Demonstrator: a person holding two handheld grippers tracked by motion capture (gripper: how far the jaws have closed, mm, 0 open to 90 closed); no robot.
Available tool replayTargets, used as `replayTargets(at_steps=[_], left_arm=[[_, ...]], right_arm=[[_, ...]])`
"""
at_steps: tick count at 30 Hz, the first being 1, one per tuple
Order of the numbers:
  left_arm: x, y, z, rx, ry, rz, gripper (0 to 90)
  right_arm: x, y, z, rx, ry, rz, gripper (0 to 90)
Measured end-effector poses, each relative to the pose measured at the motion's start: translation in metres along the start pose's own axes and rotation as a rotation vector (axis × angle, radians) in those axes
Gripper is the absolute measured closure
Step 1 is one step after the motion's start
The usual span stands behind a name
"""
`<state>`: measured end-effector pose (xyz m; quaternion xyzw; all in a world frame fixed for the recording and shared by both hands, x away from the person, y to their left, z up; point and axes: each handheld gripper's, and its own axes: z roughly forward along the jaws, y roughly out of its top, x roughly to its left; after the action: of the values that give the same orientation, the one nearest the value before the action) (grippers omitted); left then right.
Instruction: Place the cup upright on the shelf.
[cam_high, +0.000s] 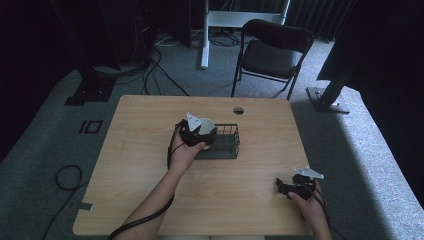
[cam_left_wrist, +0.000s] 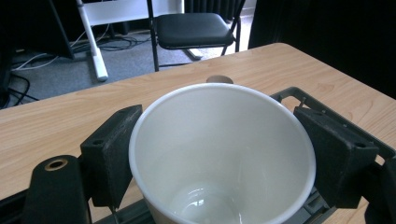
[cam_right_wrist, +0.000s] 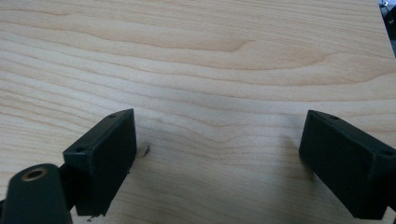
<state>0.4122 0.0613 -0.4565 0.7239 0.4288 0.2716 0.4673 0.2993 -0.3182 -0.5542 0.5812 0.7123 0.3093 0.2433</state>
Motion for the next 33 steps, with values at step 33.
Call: replayTargets(at_steps=[33], left_arm=[[0.006, 0.018, -0.025, -0.018, -0.07, 0.004, 8.3]], right_arm=[[0.0, 0.0, 0.0, 0.001, 0.0, -0.001, 10.7]])
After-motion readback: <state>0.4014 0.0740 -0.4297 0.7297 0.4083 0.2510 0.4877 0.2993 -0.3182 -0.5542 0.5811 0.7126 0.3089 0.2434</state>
